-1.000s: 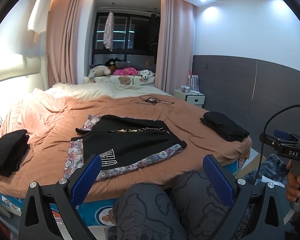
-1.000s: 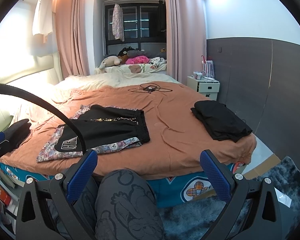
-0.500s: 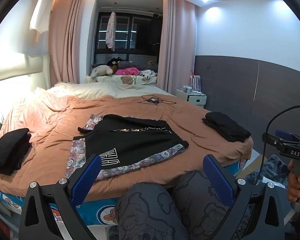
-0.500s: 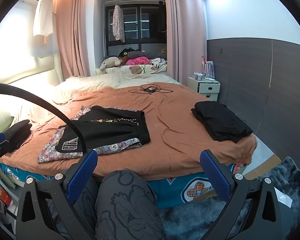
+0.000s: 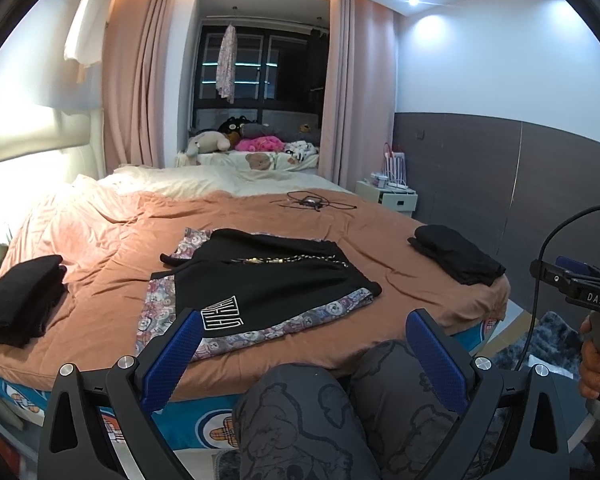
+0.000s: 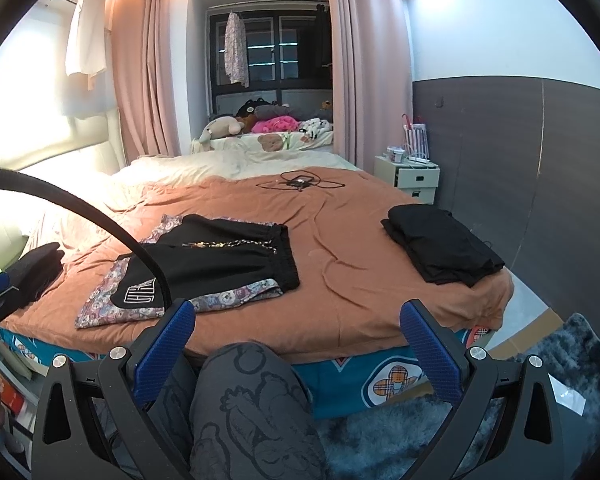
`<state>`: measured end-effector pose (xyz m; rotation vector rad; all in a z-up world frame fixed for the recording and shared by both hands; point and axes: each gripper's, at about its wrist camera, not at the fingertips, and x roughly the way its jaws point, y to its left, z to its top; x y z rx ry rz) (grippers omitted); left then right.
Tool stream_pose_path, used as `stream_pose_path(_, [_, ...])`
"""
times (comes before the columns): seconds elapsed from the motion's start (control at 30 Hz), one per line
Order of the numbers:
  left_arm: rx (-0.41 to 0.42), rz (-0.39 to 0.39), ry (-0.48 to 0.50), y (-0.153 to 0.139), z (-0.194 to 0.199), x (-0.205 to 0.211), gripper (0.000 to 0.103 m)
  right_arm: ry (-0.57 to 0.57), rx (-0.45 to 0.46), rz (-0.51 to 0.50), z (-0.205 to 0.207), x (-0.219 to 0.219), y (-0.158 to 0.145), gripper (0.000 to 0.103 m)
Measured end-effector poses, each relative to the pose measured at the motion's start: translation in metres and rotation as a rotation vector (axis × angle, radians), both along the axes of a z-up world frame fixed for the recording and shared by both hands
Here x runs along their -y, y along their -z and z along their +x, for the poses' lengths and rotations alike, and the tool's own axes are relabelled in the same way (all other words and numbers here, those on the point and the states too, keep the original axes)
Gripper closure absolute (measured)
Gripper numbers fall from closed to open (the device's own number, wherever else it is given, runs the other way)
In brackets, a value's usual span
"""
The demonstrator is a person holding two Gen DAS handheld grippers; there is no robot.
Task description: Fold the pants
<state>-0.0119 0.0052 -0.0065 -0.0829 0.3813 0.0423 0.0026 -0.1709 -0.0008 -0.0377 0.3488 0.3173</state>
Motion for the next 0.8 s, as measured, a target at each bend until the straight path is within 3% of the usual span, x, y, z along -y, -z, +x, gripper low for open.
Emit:
stream_pose_path(0.37, [-0.014,-0.018,-0.014,0.005,0.006,-0.012,0.001,0.011,-0.027,-0.001,0.015,-0.003,0.005,0.0])
stream_pose_path(0.8, [-0.067,-0.076,-0.062,0.021,0.042,-0.051,0.001,-0.037,-0.07,0.029,0.057,-0.004,0.009,0.0])
